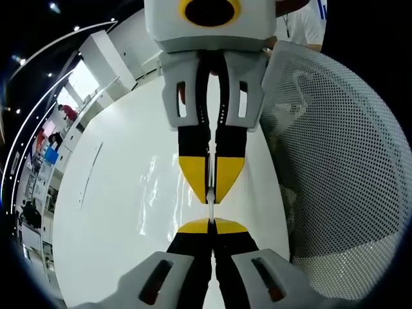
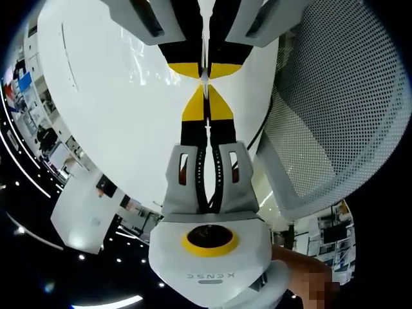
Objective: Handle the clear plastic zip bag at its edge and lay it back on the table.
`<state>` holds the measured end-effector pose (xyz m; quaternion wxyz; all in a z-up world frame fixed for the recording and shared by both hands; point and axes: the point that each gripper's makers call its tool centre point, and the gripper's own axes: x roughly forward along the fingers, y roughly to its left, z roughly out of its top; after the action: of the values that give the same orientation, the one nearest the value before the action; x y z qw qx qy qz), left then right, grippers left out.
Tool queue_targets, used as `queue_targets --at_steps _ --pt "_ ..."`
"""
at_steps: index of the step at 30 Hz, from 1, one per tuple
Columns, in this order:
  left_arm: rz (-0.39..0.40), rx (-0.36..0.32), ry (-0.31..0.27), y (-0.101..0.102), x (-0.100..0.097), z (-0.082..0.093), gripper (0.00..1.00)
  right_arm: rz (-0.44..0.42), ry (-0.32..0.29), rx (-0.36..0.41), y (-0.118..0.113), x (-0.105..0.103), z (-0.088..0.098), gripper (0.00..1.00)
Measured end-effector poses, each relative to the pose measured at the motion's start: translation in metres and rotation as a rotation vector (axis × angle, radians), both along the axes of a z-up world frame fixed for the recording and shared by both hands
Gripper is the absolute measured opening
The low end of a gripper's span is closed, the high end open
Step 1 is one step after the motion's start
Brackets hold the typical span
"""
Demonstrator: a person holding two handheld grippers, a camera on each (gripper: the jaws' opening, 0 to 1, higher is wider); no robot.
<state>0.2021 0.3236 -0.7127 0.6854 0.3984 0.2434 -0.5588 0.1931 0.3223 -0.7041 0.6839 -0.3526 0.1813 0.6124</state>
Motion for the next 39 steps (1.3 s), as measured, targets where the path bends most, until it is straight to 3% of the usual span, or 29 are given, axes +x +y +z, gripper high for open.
queue_targets --at_steps 39 --pt "0.019 -0.009 -0.002 0.0087 0.0007 0.0019 0.00 -0.009 0.018 0.017 0.0022 -0.0002 0.0025 0.00"
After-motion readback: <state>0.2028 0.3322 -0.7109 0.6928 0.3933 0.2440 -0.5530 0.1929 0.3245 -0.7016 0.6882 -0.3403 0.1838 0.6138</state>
